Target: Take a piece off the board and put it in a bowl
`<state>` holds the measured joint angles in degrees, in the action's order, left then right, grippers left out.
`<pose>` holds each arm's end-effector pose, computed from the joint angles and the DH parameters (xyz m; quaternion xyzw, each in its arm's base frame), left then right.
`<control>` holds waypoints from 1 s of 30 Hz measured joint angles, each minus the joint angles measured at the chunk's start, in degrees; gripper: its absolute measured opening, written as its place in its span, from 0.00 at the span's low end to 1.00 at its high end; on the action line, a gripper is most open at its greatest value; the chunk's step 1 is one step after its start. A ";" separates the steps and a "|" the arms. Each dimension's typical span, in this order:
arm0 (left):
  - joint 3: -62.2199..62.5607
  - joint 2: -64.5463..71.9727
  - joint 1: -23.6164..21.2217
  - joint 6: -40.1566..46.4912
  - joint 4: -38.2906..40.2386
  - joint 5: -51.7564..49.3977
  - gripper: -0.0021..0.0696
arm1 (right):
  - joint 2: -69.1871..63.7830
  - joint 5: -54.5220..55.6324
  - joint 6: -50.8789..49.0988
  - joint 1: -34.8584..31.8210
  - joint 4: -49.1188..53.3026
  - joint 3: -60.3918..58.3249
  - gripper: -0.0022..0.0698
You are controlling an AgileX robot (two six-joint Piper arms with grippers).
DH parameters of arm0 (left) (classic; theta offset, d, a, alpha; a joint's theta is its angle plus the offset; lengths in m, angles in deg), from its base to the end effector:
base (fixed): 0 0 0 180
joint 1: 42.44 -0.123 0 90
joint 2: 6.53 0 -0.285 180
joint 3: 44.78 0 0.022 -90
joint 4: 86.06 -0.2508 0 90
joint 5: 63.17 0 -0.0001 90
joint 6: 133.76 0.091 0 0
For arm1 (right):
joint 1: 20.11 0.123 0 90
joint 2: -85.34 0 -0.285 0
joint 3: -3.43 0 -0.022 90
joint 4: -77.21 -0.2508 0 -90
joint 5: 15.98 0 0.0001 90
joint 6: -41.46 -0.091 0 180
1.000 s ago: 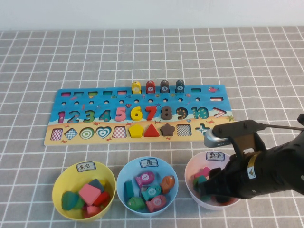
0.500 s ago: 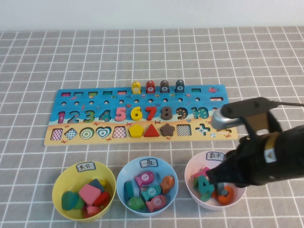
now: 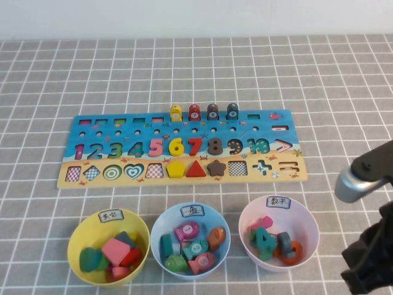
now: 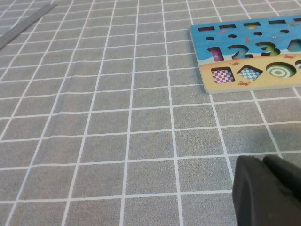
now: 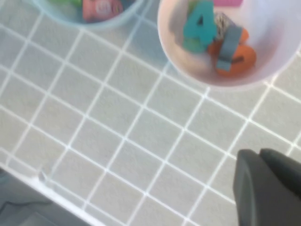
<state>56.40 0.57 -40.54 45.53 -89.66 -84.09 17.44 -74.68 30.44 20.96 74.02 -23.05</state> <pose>0.0529 0.0003 0.1716 0.0252 0.8024 0.0129 0.5961 0.1371 0.1252 0.3088 -0.2438 0.9411 0.1260 0.1974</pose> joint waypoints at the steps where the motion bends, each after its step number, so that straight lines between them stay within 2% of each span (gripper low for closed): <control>1: 0.00 0.00 0.00 0.00 0.00 0.00 0.02 | 0.29 -0.58 0.00 0.00 0.41 0.00 0.01; 12: 0.00 0.00 0.00 0.00 0.00 0.00 0.02 | 1.98 4.36 0.26 -1.61 7.04 -1.08 0.01; 16: 0.00 0.00 0.00 0.00 0.00 0.00 0.02 | 8.38 12.11 0.35 -9.08 8.00 -8.84 0.01; 25: 0.00 0.00 0.00 0.00 0.00 0.00 0.02 | 31.93 41.12 0.35 -32.08 9.82 -38.70 0.01; 30: 0.00 0.00 0.00 0.00 0.00 0.00 0.02 | 44.82 51.12 0.35 -39.21 8.64 -49.46 0.01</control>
<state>56.40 0.57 -40.54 45.53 -89.66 -84.09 62.26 -23.56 30.79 -18.26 82.66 -72.51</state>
